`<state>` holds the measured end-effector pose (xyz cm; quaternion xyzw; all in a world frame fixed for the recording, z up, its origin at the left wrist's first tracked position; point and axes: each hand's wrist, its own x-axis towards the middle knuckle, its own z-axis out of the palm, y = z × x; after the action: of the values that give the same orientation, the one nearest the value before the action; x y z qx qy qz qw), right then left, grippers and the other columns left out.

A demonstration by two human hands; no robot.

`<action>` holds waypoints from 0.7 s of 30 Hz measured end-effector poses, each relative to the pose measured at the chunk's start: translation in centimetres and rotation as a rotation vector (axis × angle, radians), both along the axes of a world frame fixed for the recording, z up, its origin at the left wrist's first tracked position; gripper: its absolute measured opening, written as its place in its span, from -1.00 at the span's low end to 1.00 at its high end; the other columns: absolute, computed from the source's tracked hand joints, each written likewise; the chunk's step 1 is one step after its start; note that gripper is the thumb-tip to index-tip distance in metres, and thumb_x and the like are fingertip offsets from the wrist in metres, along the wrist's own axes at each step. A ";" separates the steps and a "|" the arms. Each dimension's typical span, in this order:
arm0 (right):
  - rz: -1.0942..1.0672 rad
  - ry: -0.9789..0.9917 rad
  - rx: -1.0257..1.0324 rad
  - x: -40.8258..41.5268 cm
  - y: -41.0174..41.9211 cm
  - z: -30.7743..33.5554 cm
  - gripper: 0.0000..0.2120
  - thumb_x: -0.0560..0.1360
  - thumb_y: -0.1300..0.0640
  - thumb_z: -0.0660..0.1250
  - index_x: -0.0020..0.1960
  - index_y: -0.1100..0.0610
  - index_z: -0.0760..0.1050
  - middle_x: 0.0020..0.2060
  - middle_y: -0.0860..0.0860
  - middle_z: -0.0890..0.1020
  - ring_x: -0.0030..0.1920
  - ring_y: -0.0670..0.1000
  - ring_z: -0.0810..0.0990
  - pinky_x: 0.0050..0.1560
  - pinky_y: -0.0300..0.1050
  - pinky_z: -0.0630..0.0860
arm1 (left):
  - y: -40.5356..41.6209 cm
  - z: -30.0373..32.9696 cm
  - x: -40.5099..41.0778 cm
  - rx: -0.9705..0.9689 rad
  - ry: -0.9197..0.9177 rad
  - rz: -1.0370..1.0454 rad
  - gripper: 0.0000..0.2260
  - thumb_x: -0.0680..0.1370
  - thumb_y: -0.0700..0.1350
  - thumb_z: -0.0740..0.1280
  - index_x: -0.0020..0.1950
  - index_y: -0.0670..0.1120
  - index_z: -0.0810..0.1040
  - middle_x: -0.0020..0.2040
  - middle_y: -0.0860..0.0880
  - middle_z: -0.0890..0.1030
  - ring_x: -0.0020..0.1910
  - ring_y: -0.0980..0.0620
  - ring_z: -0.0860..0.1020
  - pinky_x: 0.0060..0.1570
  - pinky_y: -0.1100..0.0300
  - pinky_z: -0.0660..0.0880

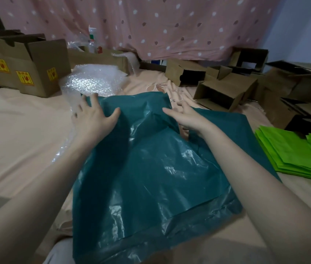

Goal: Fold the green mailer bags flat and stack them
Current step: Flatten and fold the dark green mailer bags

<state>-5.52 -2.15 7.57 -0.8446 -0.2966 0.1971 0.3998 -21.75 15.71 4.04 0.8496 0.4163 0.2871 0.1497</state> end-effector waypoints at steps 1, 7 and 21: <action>-0.012 0.020 0.029 0.0 1.0 0.0 -0.13 0.39 -0.33 0.29 0.53 -0.03 -0.01 0.46 -0.06 0.27 0.36 0.03 0.36 0.33 -0.01 0.35 | 0.5 -0.2 -0.6 -0.054 0.039 0.032 -0.25 0.46 0.34 0.17 0.48 -0.08 0.09 0.46 -0.23 0.18 0.40 -0.27 0.22 0.32 -0.17 0.19; -0.061 0.164 0.137 0.5 5.1 0.0 -0.09 0.42 -0.24 0.34 0.54 -0.05 -0.12 0.50 -0.05 0.15 0.35 0.03 0.34 0.11 -0.16 0.35 | 1.8 -0.9 -1.4 -0.390 -0.072 -0.112 -0.30 0.42 0.36 0.24 0.40 -0.06 0.25 0.29 -0.14 0.48 0.22 -0.19 0.47 0.12 0.05 0.36; -0.125 -0.518 -0.042 1.3 1.3 1.5 -0.02 0.36 -0.27 0.38 0.53 0.11 -0.07 0.50 0.13 0.09 0.49 0.17 0.05 0.47 0.05 0.09 | 1.4 3.5 3.4 -0.239 0.100 -0.542 -0.32 0.46 -0.24 0.33 0.50 0.01 0.11 0.30 -0.13 0.44 0.10 -0.10 0.46 0.03 0.12 0.40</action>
<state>-4.20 -0.82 9.03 -0.8916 -0.3322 -0.0445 0.3045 -18.39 17.15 7.59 0.9192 0.2120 0.1436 0.2992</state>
